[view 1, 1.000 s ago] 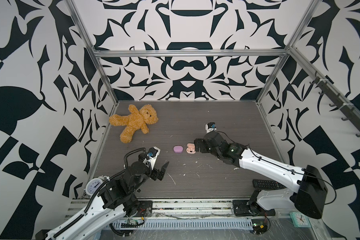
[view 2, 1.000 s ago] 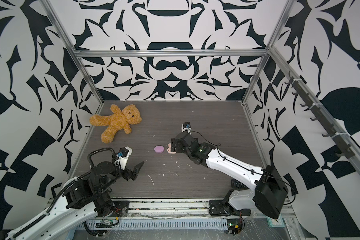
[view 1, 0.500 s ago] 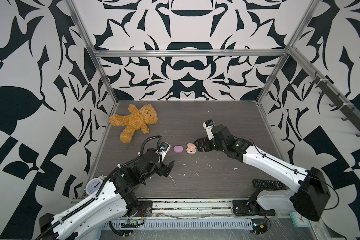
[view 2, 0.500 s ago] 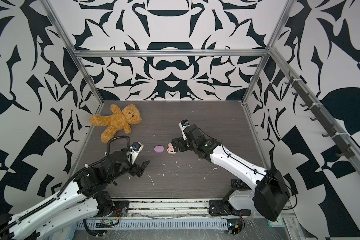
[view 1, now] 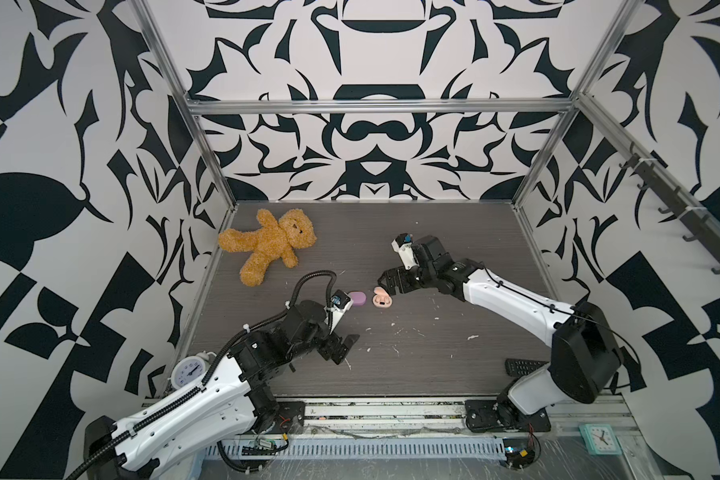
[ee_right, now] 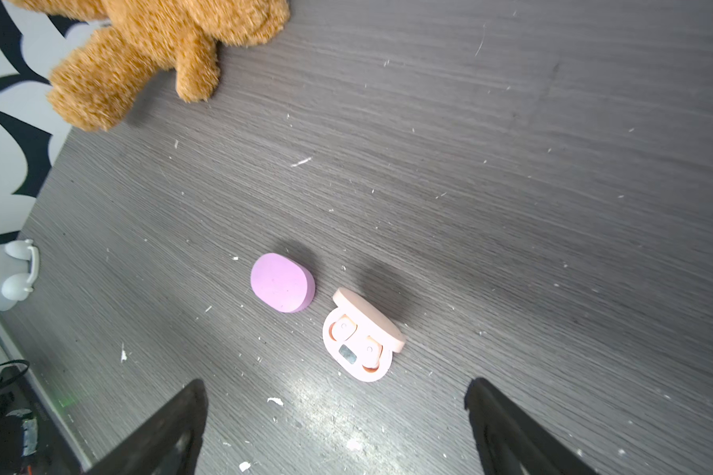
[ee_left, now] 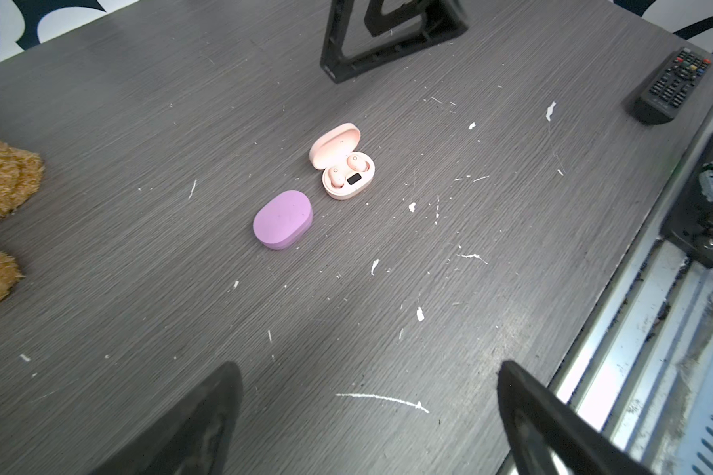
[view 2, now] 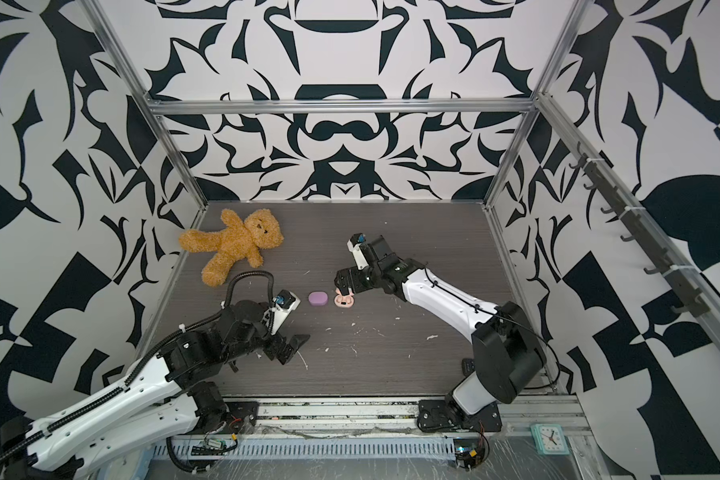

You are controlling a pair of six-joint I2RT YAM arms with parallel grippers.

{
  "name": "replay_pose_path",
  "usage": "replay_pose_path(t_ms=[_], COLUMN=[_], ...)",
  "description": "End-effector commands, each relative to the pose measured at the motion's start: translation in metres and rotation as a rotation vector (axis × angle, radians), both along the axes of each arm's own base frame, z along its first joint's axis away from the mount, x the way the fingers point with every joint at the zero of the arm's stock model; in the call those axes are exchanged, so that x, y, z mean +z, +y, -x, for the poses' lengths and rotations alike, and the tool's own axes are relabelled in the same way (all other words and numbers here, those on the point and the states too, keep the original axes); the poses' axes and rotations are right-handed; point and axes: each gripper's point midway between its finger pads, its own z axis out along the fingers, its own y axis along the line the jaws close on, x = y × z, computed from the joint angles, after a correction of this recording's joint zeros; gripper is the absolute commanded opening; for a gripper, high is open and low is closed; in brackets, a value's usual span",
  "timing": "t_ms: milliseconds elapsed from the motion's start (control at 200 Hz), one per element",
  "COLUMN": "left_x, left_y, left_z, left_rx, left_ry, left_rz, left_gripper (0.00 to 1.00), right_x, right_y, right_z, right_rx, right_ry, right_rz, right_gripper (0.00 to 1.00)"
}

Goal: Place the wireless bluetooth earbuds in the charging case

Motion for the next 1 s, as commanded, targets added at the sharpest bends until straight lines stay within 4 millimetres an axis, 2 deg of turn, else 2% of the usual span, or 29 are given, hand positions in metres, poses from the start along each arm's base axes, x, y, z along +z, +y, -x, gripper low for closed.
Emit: replay_pose_path(t_ms=[0, 185, 455, 670, 865, 1000], left_x=[0.005, 0.002, -0.003, -0.013, -0.021, -0.024], left_y=[-0.002, -0.001, -0.016, -0.033, -0.040, -0.035], left_z=[0.004, 0.005, 0.021, 0.039, 0.042, 0.037], left_rx=[-0.022, -0.026, -0.129, -0.214, -0.218, -0.177], left_ry=[-0.001, -0.015, 0.065, 0.199, 0.285, 0.271], left_rz=[0.021, 0.034, 0.062, 0.084, 0.072, 0.057], left_gripper=[0.99, 0.99, 0.99, 0.99, 0.99, 0.99], right_x=[0.010, -0.001, -0.019, -0.023, -0.023, -0.025], right_y=[0.010, 0.018, 0.028, 0.029, 0.030, 0.031], right_z=[-0.004, -0.009, -0.011, -0.012, -0.010, -0.009], right_rx=[0.037, 0.063, 0.104, 0.114, 0.120, 0.129], right_ry=[0.003, 0.031, 0.085, 0.093, 0.098, 0.104], right_rz=[-0.026, -0.027, -0.021, -0.022, -0.025, -0.029], right_gripper=[1.00, 1.00, 1.00, 1.00, 1.00, 1.00])
